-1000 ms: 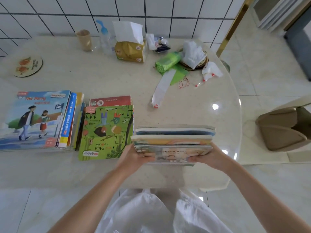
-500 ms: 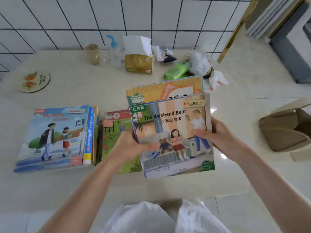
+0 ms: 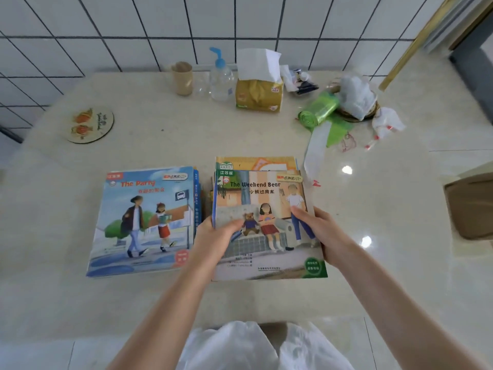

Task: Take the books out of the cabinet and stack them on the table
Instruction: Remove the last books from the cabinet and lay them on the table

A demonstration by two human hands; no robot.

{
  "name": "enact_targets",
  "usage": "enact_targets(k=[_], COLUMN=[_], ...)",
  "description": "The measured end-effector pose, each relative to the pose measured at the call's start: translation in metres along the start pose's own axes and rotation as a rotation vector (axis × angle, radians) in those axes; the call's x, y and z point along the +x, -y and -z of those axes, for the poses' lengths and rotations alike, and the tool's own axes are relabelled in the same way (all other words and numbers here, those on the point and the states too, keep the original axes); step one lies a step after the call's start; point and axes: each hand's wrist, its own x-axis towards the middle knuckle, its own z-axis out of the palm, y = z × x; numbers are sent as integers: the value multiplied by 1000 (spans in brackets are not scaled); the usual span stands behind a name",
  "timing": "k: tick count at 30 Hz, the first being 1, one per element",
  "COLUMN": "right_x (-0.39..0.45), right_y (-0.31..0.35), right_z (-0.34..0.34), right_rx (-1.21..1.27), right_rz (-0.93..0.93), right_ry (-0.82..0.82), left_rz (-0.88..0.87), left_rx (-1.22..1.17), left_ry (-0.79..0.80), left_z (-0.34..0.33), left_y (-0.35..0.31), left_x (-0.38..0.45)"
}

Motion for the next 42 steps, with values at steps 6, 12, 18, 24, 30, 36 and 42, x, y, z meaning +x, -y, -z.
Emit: enact_targets(k=[6, 12, 18, 24, 30, 36, 42], right_x=[19, 31, 39, 45, 47, 41, 27], right_y=[-7, -7, -3, -2, -7, -7, -2], right_z=[-15, -19, -24, -23, -27, -19, -2], right_rx=[-46, -112, -146, -264, -310, -401, -503], right_rz=[-39, -79, -70, -17, -4, 57, 166], right_ry=[-26, -52, -56, -123, -129, -106, -115], left_rz=[25, 30, 43, -59, -126, -195, -259], left_rx=[195, 231, 228, 358, 470, 508, 548], left_ry=[-124, -152, -173, -266, -324, -346, -375], left_z=[2, -2, -5, -10, -17, -19, -24], left_y=[22, 19, 12, 16, 15, 18, 28], left_x=[9, 17, 21, 18, 9, -2, -15])
